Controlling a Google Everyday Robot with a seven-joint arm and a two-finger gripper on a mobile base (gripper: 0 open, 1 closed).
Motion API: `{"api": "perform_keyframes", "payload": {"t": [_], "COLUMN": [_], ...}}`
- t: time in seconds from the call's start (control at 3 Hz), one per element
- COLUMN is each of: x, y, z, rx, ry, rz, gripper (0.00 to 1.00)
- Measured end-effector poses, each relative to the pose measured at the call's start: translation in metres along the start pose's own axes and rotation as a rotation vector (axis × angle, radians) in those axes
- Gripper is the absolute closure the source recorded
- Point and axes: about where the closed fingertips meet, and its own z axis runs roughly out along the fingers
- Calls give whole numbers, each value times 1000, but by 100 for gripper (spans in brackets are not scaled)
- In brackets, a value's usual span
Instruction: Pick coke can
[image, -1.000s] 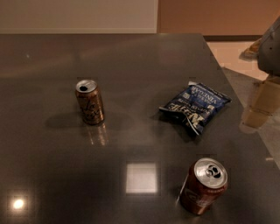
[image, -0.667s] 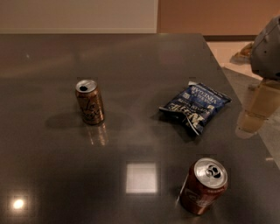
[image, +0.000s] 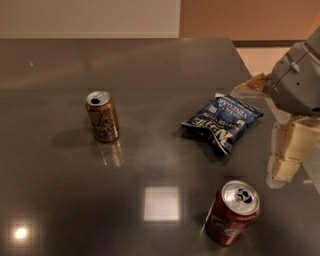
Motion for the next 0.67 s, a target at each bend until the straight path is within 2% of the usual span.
{"api": "perform_keyframes", "payload": {"t": [0.33,0.67], "x": [-10,-11], "y": [19,35], "z": [13,28], "rx": [-80,-145], "ry": [-84,-137], "rz": [-109,-200], "gripper": [0,0]}}
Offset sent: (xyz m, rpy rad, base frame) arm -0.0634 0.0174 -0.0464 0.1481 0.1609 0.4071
